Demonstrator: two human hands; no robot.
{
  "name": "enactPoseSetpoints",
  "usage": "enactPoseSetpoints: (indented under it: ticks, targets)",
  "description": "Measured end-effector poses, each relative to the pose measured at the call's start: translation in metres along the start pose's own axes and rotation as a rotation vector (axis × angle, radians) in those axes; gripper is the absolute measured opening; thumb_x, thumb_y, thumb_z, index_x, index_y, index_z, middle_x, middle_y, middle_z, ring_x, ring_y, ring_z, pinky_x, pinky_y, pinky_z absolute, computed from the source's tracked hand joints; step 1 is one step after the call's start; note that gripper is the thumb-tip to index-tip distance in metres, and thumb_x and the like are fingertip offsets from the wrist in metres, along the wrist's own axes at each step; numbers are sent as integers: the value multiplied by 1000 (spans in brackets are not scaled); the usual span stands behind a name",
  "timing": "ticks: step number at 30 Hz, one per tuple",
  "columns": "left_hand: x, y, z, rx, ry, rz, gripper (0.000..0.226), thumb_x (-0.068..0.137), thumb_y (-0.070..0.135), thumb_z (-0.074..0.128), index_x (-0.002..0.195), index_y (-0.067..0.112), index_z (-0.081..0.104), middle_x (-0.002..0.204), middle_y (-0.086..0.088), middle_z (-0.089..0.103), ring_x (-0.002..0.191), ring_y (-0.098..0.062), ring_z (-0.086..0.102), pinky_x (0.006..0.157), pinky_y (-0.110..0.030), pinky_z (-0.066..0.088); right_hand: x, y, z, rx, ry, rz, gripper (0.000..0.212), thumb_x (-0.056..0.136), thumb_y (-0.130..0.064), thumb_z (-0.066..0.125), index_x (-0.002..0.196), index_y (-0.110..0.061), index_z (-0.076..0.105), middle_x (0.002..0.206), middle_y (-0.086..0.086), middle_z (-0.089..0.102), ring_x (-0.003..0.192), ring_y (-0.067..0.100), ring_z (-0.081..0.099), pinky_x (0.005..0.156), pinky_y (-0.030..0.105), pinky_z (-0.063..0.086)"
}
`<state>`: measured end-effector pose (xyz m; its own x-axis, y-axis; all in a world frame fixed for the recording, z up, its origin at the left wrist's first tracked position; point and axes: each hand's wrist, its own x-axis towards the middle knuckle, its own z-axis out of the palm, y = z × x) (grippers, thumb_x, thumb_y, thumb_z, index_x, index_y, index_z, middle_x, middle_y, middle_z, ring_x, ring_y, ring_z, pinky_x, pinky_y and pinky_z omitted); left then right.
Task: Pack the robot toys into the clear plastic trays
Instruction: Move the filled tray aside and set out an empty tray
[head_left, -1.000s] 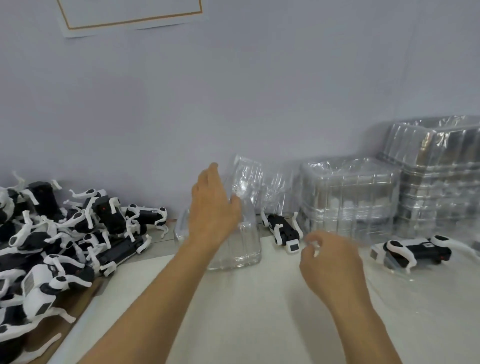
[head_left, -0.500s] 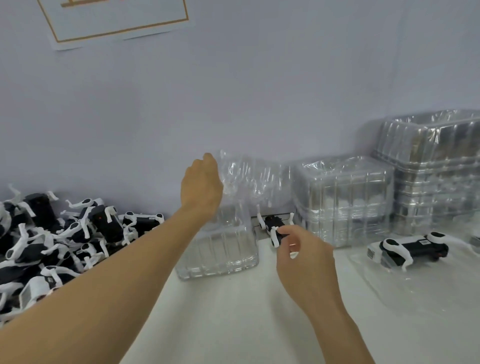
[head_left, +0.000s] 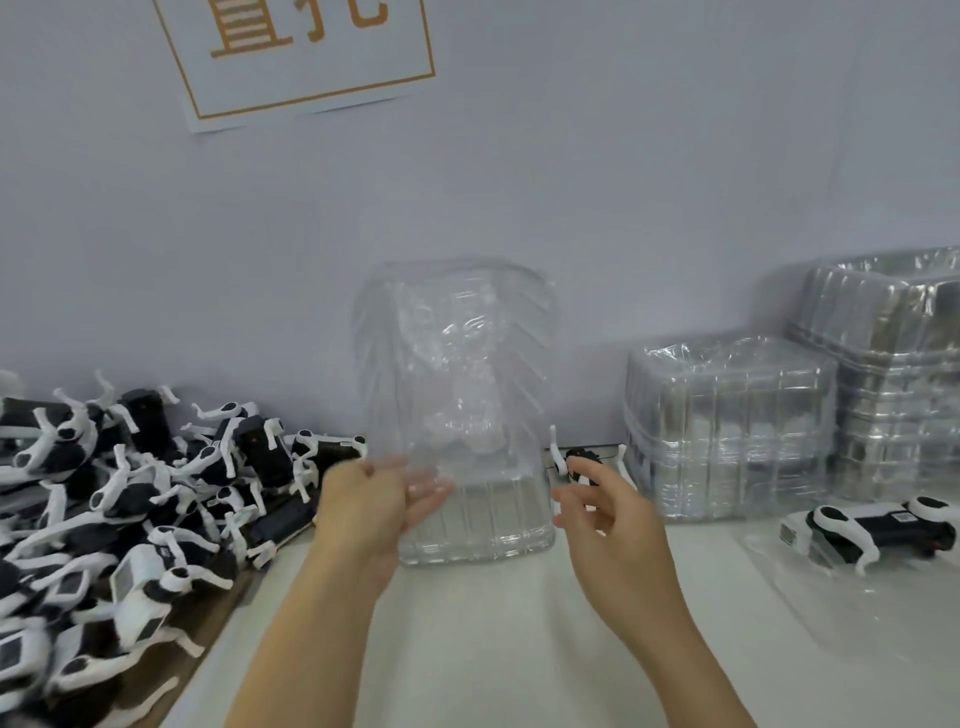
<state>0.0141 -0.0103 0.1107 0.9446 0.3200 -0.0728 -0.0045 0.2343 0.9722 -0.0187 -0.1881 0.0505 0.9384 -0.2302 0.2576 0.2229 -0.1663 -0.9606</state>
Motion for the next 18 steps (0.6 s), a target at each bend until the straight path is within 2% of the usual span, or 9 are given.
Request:
enactPoseSetpoints:
  ticks: [1,3,5,6,8,11,13,15,18]
  targets:
    - [-8,-9,-6,-72,-38,-70,22,91,-21,44,108,-9,51,96,-26,66,62,-25,73,64,-31,62,-1,-1,1,34,-35,0,35,97,-19,57,126,-38,55,108,-19,67,96,-6,63,67,7,44]
    - [-22,-25,-17,-169,-92,-184,23,89,-21,47,110,-12,51,101,-29,66,70,-31,75,60,-33,63,-4,-3,1,146,-142,-2,42,96,-24,61,132,-43,51,121,-24,61,104,-15,57,77,6,46]
    - [-32,-37,-24,-194,-133,-255,23,90,-20,47,111,-11,52,100,-30,70,76,-35,75,54,-31,60,-6,-4,3,327,-277,12,51,88,-33,65,136,-43,50,131,-25,58,116,-10,55,92,20,48]
    - [-35,-42,-27,-183,-155,-268,25,90,-20,46,112,-9,51,95,-28,72,77,-34,75,52,-29,59,-7,-4,4,408,-328,24,55,82,-36,62,136,-43,50,132,-24,59,120,-4,56,94,27,48]
    - [-36,-49,-33,-139,-176,-278,30,90,-20,46,116,-6,51,91,-24,74,77,-32,75,52,-30,57,-7,-4,5,525,-366,45,57,78,-39,58,134,-42,53,131,-18,61,117,6,61,90,33,50]
    - [-36,-51,-43,-54,-219,-287,36,90,-20,41,119,-2,49,96,-22,75,75,-29,73,55,-30,52,-5,-5,4,684,-396,143,59,76,-49,58,134,-39,58,130,-9,61,103,18,64,77,35,51]
    - [-38,-49,-46,16,-280,-285,36,89,-20,38,119,-2,49,98,-20,75,72,-25,73,50,-27,50,-5,-4,4,619,-435,144,60,76,-55,60,135,-46,55,133,-18,60,106,20,64,73,33,50]
    - [-39,-48,-47,43,-351,-298,33,89,-21,38,114,-3,47,97,-22,75,67,-24,71,47,-25,48,-5,-2,5,548,-470,134,62,73,-57,65,134,-49,55,131,-16,62,105,19,65,70,31,48]
    - [-39,-49,-47,26,-385,-330,44,88,-22,38,128,-2,41,102,-25,73,66,-29,69,47,-26,50,-2,1,6,553,-445,143,58,70,-54,77,120,-29,67,116,3,68,89,20,61,61,28,46]
